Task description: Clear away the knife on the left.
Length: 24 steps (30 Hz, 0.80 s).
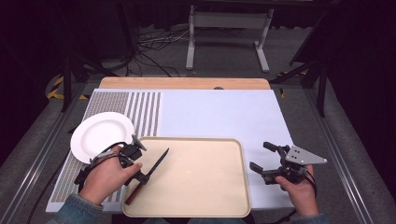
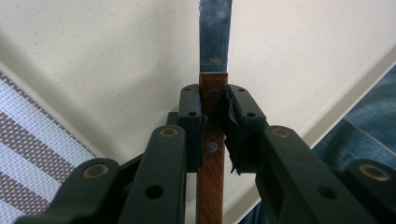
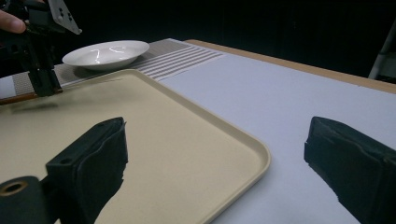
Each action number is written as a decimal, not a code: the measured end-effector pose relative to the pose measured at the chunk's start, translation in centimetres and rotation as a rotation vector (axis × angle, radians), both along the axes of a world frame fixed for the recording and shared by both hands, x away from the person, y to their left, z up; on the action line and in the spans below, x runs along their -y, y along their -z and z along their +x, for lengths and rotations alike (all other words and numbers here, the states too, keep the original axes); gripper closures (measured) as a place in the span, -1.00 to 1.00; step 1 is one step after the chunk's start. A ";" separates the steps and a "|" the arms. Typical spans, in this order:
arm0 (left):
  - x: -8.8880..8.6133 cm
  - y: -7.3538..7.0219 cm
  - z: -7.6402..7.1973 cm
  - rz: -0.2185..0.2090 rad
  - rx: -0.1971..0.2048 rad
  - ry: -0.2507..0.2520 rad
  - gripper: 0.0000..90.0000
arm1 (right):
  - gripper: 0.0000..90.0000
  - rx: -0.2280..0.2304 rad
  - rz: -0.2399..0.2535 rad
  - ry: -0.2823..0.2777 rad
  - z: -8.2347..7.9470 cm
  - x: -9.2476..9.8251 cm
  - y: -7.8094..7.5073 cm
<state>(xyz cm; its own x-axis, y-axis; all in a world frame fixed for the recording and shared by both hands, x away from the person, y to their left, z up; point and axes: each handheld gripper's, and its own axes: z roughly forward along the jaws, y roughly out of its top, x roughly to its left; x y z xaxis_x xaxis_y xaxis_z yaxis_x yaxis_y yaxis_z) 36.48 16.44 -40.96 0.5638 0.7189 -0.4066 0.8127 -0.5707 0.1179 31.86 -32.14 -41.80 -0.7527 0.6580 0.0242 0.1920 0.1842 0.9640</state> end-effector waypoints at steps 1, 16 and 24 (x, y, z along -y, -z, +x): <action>0.0 0.1 0.0 0.002 -0.004 0.003 0.73 | -0.85 -0.001 0.001 0.001 0.0 0.0 0.0; 0.0 1.0 0.5 0.044 -0.023 -0.011 0.72 | -0.85 -0.009 -0.006 0.005 0.0 0.0 0.2; 0.2 1.2 0.6 0.062 -0.029 -0.002 0.72 | -0.85 -0.010 -0.011 0.002 0.0 0.0 0.2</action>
<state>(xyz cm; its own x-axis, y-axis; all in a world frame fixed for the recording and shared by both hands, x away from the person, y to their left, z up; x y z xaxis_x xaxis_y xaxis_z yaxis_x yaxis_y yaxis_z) 37.09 16.26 -42.19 0.5512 0.7441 -0.3775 0.8163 -0.5746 0.0594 31.86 -32.12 -41.99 -0.7509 0.6600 0.0246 0.2021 0.1941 0.9599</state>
